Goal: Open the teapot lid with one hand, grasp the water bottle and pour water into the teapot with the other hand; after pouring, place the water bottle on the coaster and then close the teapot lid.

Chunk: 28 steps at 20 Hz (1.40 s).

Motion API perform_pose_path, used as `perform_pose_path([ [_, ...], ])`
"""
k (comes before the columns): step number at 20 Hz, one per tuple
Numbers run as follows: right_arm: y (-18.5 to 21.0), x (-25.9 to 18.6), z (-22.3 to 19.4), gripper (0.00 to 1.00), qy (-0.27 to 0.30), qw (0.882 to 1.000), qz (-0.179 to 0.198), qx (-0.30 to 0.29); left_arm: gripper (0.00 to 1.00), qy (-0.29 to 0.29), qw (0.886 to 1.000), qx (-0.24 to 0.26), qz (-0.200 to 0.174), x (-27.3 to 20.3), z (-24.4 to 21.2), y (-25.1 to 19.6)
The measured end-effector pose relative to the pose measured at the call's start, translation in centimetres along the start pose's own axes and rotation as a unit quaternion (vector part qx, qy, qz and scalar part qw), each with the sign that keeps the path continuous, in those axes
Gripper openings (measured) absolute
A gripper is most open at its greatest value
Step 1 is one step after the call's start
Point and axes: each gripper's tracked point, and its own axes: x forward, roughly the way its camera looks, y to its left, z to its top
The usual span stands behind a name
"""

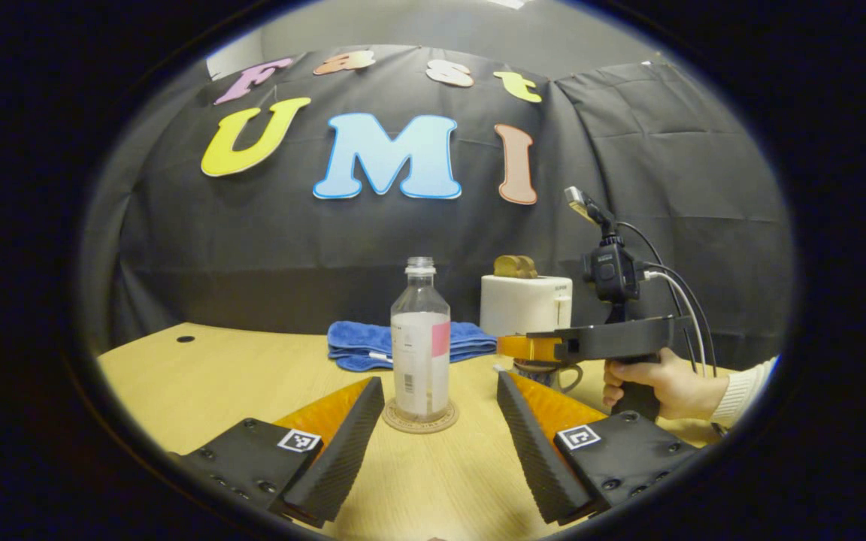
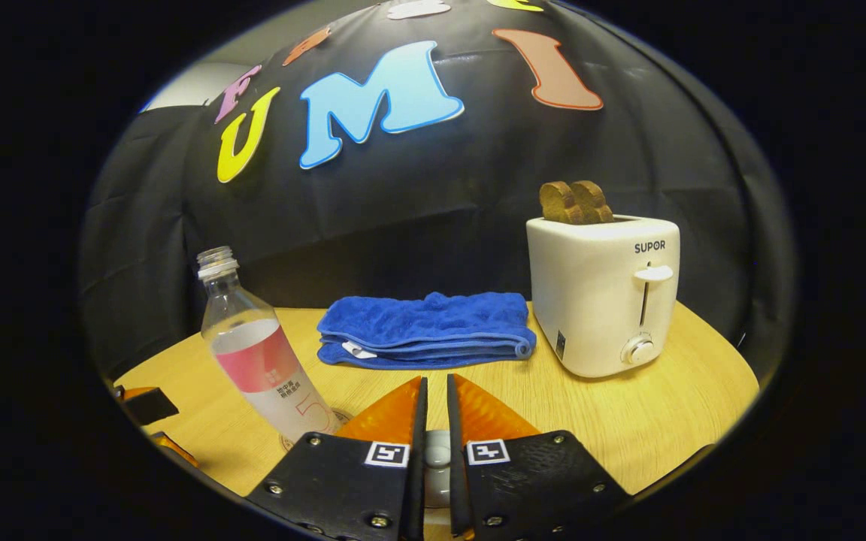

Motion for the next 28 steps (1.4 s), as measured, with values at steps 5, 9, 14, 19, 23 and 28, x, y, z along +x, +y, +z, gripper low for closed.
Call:
perform_pose_path([
  [5,0.5,-0.9,0.5,0.2,-0.006,1.0,0.006,0.005,1.0,-0.003,1.0,-0.002,0.005,0.0,0.1,0.5],
  [9,1.1,-4.3,3.1,0.43,-0.04,0.999,0.003,-0.013,1.0,-0.003,1.0,-0.007,0.008,-0.1,0.0,0.6],
  [14,1.2,-10.5,4.7,0.67,-0.077,0.996,-0.028,-0.043,1.0,-0.012,1.0,-0.019,-0.002,-0.9,0.6,-0.7],
  [19,1.0,-17.6,4.3,0.86,-0.085,0.992,-0.063,-0.073,1.0,0.001,1.0,-0.018,-0.003,-2.8,1.0,-1.9],
  [23,1.2,-22.5,3.6,0.88,-0.104,0.987,-0.09,-0.084,1.0,-0.022,1.0,0.007,0.004,-5.9,2.6,-3.1],
  [28,2.1,-26.4,0.9,0.88,-0.104,0.986,-0.099,-0.084,1.0,-0.034,0.999,0.006,0.006,-9.1,3.3,-4.8],
])
